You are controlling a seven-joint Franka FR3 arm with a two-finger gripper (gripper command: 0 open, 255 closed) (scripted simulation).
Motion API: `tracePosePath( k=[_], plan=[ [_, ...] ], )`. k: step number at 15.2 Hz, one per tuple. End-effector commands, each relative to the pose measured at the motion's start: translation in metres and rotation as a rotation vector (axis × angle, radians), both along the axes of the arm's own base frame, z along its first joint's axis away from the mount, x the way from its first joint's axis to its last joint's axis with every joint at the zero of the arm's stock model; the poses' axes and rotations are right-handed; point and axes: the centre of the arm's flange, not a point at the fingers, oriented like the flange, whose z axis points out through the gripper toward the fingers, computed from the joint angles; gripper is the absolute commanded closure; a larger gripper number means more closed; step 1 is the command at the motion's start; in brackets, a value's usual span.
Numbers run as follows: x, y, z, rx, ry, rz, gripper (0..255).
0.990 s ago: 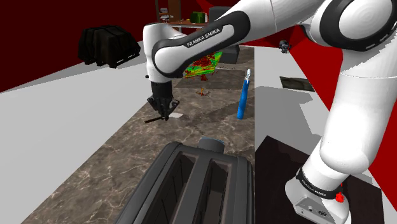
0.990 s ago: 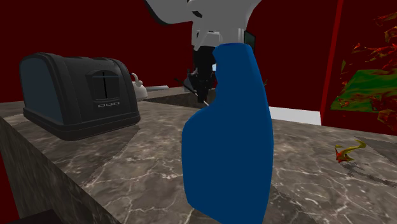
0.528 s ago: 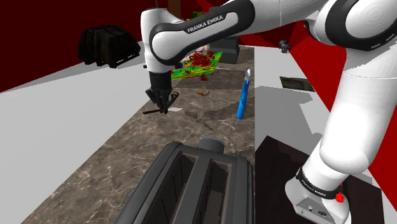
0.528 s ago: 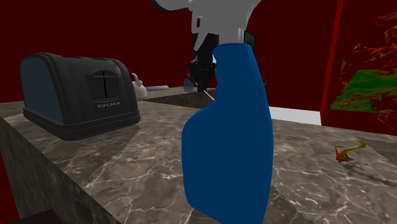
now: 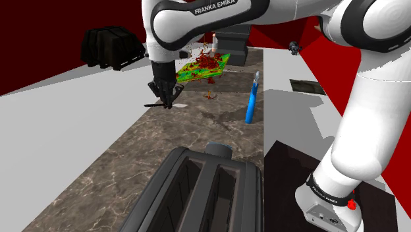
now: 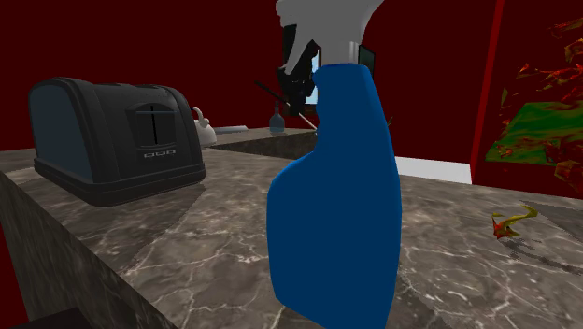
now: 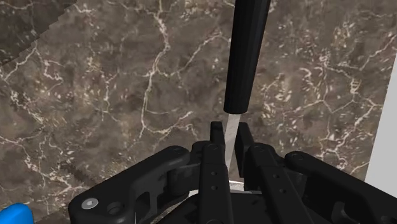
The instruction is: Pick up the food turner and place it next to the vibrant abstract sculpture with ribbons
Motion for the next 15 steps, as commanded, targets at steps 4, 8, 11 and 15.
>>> tracePosePath(
  k=[4,8,11,15],
  plan=[
    [0.0,-0.001,0.027,0.0,0.0,0.0,255],
    [0.0,-0.001,0.048,0.0,0.0,0.0,255],
    [0.0,-0.001,0.064,0.0,0.0,0.0,255],
    [0.0,-0.001,0.085,0.0,0.0,0.0,255]
  ],
)
